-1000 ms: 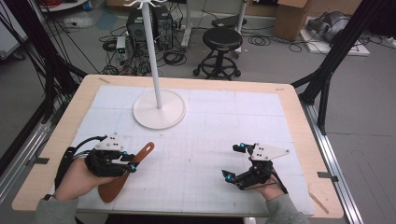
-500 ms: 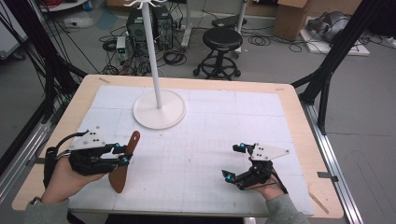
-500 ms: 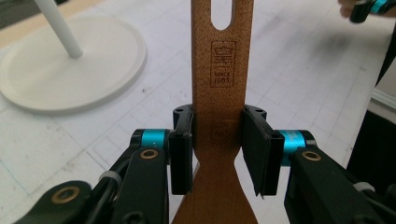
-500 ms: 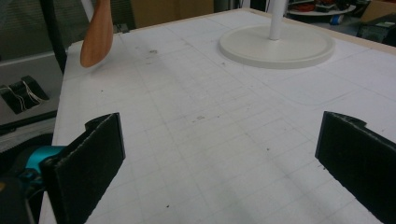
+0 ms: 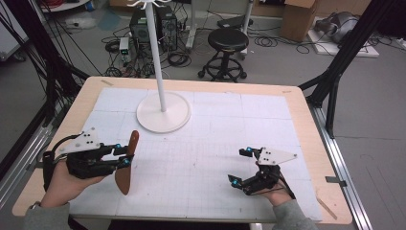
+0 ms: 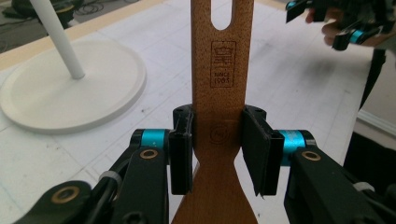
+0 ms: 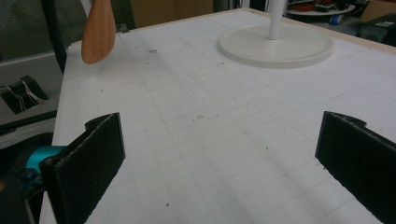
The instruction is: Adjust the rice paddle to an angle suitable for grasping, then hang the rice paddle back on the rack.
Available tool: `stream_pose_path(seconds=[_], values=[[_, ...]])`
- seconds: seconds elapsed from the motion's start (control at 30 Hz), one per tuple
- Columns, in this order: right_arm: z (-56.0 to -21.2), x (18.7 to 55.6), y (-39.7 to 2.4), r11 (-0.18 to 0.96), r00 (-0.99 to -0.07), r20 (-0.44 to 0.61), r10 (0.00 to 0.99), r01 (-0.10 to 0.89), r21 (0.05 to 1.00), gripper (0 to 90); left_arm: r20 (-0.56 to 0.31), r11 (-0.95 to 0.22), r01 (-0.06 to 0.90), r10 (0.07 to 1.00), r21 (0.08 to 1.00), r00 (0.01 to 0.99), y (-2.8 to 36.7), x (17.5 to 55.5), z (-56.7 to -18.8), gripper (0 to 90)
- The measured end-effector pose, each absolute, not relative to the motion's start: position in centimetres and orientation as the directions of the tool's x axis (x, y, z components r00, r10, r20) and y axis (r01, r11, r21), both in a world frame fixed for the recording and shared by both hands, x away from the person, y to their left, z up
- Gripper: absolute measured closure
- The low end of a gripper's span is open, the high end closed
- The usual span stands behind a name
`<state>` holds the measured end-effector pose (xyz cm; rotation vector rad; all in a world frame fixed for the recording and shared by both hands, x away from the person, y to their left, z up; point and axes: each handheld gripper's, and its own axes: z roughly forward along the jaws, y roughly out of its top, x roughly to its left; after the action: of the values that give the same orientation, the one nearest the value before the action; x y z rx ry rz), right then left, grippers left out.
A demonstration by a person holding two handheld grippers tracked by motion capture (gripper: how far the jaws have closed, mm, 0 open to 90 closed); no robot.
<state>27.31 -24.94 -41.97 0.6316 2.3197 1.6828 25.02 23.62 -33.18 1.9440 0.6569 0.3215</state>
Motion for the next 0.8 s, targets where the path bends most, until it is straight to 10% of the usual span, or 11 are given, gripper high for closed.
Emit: stream_pose_path(seconds=[0.8], values=[[-42.2,27.6,-24.6,0.268,-0.894,0.09,0.44,0.227,0.936,0.0,-0.084,-0.234,0.268,0.587,0.935,0.805,25.1,24.9,-33.5,65.1]])
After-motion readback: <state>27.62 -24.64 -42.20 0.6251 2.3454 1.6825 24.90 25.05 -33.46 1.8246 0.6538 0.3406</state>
